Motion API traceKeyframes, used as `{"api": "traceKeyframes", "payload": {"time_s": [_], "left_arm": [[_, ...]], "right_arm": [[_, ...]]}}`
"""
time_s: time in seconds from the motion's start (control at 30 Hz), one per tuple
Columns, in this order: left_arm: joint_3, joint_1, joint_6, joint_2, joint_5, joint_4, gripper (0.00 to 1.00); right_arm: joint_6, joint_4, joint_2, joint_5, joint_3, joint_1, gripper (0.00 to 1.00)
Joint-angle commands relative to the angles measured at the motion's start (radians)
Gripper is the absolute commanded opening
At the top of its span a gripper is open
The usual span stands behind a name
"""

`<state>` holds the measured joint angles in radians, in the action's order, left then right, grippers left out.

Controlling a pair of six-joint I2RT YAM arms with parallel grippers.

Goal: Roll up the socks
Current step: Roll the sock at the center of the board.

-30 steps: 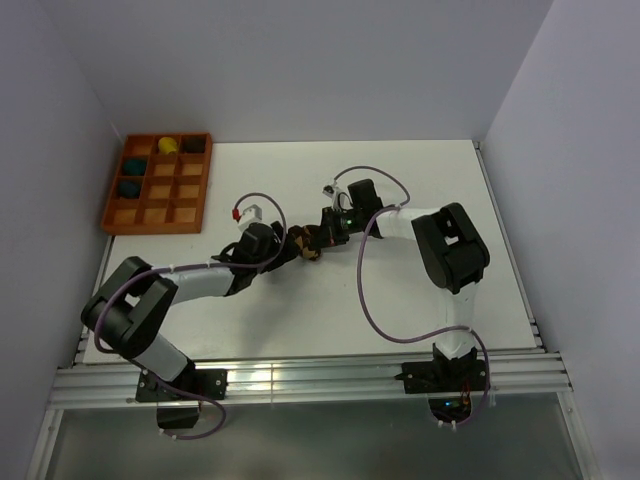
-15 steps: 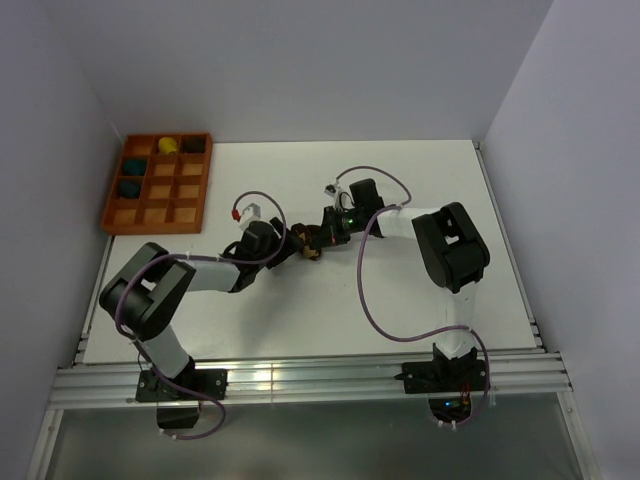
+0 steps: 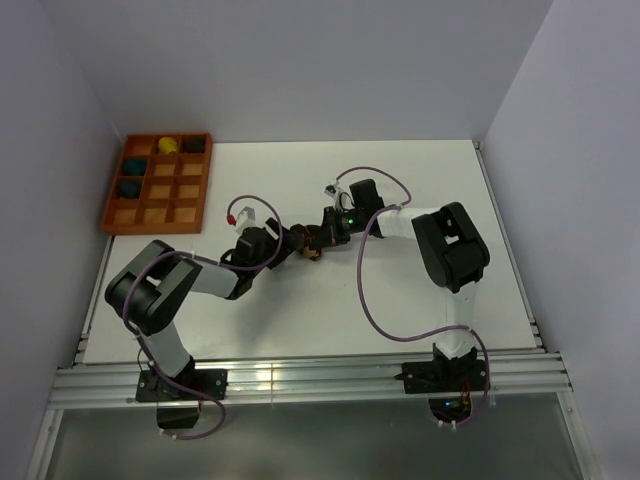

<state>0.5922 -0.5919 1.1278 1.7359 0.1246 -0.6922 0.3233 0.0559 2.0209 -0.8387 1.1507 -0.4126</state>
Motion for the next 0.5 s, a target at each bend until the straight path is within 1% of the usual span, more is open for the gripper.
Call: {"api": "traceKeyframes", "payload": {"time_s": [0.0, 0.07, 0.27, 0.3, 0.33, 0.37, 0.4, 0.47], "left_arm": [[0.018, 0.006, 0.004, 0.036, -0.002, -0.040, 0.76], [0.038, 0.007, -0.006, 0.048, -0.002, -0.030, 0.76], [0.078, 0.007, -0.028, 0.105, 0.003, 0.031, 0.70], [0.075, 0.007, -0.028, 0.117, 0.001, 0.039, 0.66], [0.074, 0.007, -0.026, 0.123, 0.000, 0.040, 0.64], [0.072, 0.009, -0.028, 0.126, -0.003, 0.043, 0.58], [0.072, 0.007, -0.029, 0.135, -0.014, 0.051, 0.55], [0.083, 0.009, -0.042, 0.140, -0.022, 0.103, 0.50]], "right_arm": [[-0.021, -0.113, 0.067, 0.076, -0.048, -0.009, 0.00], [-0.021, -0.113, 0.065, 0.075, -0.048, -0.009, 0.00], [-0.021, -0.114, 0.059, 0.079, -0.055, -0.011, 0.00], [-0.023, -0.116, 0.058, 0.079, -0.060, -0.011, 0.00], [-0.026, -0.116, 0.056, 0.084, -0.062, -0.011, 0.00], [-0.029, -0.116, 0.047, 0.089, -0.065, -0.015, 0.00], [-0.032, -0.116, 0.041, 0.096, -0.072, -0.017, 0.00], [-0.039, -0.114, 0.027, 0.119, -0.083, -0.022, 0.00]]}}
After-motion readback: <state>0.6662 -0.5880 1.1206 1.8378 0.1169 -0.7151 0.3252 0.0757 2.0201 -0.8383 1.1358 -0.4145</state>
